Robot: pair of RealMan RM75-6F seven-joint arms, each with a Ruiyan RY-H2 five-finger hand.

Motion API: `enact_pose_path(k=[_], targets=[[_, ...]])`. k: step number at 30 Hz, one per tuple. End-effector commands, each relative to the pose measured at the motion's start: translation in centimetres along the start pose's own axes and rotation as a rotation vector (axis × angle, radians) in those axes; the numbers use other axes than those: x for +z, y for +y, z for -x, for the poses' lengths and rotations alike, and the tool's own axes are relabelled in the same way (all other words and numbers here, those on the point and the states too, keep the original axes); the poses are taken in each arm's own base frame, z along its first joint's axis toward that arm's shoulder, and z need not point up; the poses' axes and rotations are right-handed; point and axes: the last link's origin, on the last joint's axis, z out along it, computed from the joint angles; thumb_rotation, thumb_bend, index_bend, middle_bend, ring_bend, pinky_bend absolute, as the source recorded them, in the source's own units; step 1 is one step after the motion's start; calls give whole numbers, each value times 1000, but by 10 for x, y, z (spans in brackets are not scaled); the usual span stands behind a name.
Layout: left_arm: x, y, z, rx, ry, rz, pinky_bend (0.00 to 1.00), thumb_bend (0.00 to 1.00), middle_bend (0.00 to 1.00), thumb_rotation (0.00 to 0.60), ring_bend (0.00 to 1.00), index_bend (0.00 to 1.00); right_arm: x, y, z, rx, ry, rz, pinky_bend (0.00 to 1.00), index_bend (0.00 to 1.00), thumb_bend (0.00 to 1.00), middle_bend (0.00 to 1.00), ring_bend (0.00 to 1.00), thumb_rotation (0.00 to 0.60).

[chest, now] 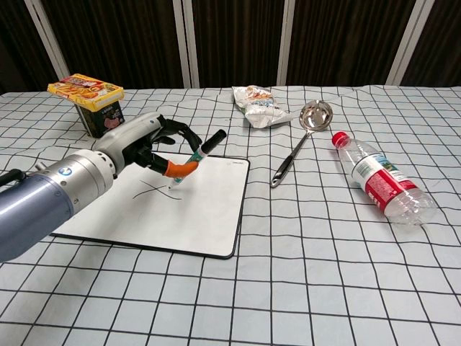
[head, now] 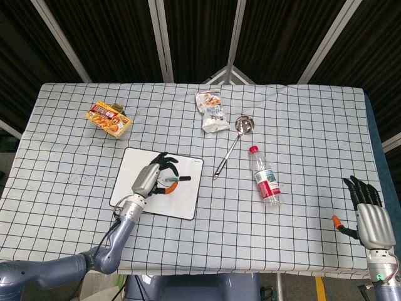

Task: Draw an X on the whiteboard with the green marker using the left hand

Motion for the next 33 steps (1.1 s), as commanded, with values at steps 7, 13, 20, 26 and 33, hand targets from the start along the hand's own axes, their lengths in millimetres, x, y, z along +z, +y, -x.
enact_pose_path(k=[7,13,20,26,33], targets=[[3,2,2,1,-2,4,110,503,226,600,57,767,0,-1,0,-8,2,-5,0,0,312,0,0,600],[2,0,5,11,-13,-1,110,503,227,600,57,767,0,0,0,-6,2,-5,0,0,312,0,0,600],[1,-1,6,15,-16,-2,110,504,227,600,57,766,0,0,0,-7,2,-7,0,0,312,0,0,600],[1,3,2,-14,3,6,110,504,227,600,57,767,0,0,0,-6,3,-6,0,0,312,0,0,600],[3,26,-14,-110,59,78,110,503,227,600,57,767,0,0,0,-4,2,-4,0,0,312,0,0,600]])
